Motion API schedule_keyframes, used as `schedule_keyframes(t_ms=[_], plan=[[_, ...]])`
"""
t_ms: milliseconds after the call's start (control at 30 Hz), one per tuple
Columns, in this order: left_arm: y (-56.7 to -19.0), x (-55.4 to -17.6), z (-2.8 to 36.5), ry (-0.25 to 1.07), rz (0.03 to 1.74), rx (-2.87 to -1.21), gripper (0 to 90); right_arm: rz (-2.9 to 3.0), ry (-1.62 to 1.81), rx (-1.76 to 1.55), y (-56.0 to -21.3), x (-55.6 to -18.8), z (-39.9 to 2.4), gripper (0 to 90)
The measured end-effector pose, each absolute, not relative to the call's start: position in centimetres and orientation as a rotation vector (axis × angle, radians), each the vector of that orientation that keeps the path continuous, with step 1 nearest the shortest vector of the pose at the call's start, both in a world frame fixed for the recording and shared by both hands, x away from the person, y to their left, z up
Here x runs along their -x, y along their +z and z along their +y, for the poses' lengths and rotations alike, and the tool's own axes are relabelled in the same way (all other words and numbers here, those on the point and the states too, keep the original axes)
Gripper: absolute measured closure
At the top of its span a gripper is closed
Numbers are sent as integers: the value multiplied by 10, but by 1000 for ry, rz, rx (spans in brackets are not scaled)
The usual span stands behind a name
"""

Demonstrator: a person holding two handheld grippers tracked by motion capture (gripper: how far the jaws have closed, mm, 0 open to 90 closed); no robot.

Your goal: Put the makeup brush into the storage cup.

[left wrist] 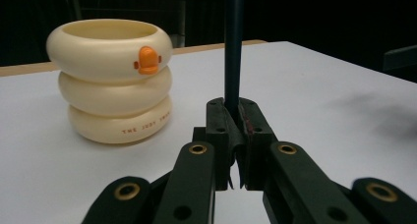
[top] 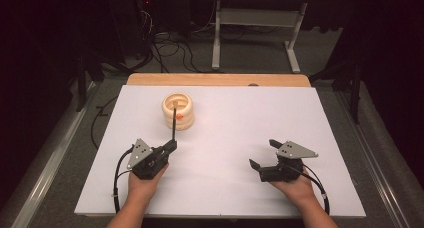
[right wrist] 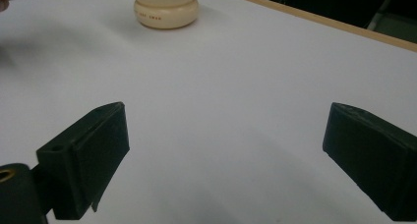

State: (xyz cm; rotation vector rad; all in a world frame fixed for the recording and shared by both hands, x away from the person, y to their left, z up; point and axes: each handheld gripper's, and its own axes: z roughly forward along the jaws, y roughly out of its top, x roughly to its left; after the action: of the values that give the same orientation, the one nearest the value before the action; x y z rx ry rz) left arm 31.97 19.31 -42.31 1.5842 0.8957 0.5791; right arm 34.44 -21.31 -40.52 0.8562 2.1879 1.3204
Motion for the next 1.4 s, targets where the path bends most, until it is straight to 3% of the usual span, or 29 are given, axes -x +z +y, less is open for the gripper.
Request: schedule_keyframes(t_ms=[500,1400], plan=[[-406,-321,179,543,818,-1598,856,2145,1394,-815,-381,-353,-199,143],[-407,-329,164,517,780,-1620,856,2149,1453,-790,-363,-371,-160,178]])
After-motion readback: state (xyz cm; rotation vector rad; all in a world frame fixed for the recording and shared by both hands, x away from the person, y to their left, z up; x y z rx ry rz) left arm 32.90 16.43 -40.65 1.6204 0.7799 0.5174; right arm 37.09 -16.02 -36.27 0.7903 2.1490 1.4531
